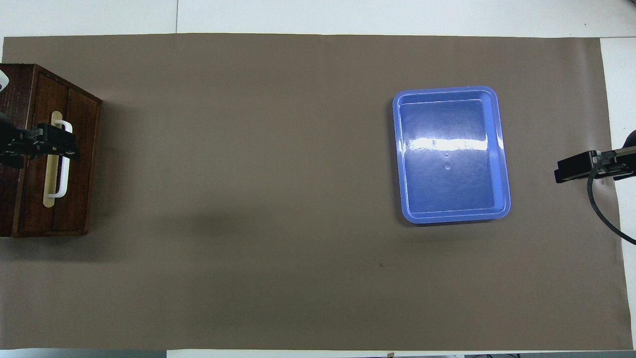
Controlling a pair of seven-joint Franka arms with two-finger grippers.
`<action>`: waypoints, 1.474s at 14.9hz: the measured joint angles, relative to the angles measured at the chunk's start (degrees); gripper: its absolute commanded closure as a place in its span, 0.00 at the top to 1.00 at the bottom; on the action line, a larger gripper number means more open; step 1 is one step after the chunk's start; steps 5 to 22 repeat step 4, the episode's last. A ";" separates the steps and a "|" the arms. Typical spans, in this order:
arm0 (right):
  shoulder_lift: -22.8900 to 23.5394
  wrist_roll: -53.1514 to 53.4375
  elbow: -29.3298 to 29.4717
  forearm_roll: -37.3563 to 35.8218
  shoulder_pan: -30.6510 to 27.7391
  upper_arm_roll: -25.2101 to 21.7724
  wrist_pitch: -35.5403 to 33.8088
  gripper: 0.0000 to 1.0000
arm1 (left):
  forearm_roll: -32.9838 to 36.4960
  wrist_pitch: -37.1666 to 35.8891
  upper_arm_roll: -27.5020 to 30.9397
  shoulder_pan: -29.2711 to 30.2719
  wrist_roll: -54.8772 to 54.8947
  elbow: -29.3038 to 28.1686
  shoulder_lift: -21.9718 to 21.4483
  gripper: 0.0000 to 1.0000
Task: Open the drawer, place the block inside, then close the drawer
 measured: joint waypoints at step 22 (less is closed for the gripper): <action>0.00 0.00 0.00 0.00 0.00 0.04 -0.05 1.00 | 0.00 -0.53 -0.16 -0.14 0.34 0.93 0.20 1.00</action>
